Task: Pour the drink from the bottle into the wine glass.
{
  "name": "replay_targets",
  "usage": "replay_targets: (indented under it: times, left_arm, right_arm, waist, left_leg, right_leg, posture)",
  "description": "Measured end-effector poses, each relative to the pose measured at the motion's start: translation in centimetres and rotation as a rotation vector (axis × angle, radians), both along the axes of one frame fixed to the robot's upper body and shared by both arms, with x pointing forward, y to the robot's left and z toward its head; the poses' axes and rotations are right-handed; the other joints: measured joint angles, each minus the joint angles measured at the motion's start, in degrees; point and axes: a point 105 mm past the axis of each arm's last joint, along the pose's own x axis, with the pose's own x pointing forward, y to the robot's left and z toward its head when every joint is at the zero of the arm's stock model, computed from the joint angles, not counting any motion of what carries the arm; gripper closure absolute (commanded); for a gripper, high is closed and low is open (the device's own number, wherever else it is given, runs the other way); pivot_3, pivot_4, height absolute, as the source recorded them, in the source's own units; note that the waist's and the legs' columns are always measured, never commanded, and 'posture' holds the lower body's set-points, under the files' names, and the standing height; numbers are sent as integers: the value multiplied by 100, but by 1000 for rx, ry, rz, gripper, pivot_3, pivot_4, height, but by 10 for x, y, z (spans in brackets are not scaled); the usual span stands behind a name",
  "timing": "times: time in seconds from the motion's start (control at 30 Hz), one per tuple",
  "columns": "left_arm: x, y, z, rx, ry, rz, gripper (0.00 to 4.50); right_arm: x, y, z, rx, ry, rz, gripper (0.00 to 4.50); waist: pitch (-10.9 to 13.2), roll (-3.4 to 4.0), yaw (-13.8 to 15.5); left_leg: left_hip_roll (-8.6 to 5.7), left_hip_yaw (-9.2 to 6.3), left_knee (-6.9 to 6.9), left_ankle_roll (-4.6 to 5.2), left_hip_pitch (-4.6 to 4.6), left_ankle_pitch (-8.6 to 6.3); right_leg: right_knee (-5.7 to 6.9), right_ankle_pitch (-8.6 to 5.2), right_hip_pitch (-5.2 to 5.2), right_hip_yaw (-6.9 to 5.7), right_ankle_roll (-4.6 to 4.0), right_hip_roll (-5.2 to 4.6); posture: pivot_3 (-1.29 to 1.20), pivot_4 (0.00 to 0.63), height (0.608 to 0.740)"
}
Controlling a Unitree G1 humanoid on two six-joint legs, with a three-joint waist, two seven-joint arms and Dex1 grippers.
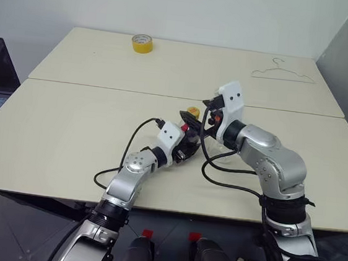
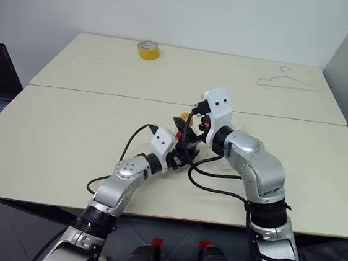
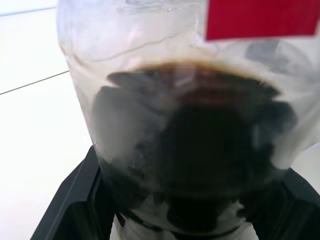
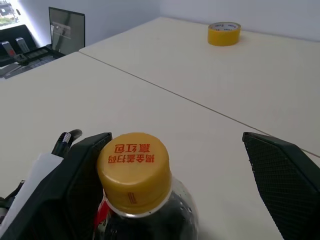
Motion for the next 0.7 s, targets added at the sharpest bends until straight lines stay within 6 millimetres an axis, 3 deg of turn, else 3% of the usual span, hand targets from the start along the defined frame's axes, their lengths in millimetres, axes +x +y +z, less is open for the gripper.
replay_targets:
  times: [0.2, 0.4, 0.7]
  left_arm:
    - [0, 3, -1, -5, 2, 6, 1256]
    - [0, 3, -1, -9, 4, 7, 1256]
    - [0, 2, -1, -16, 5, 9, 1256]
  right_arm:
    - [-7, -2, 4, 36, -2, 40, 39]
    - [-8, 24, 8, 60, -18, 76, 39]
    - [9, 38, 1, 80, -11, 28, 39]
  waist:
    - [0, 0, -10]
    - [-1, 2, -10]
    - [-1, 2, -5]
  left_leg:
    - [2, 0, 0, 0, 3, 0]
    - [3, -1, 1, 0, 3, 0]
    - [2, 1, 1, 0, 1, 0]
  right_leg:
    - [1, 0, 0, 0, 0, 2]
    - [2, 0, 0, 0, 0, 5]
    - [1, 0, 0, 0, 1, 2]
  posture:
    - [0, 150, 740]
    - [0, 150, 740]
    - [0, 150, 740]
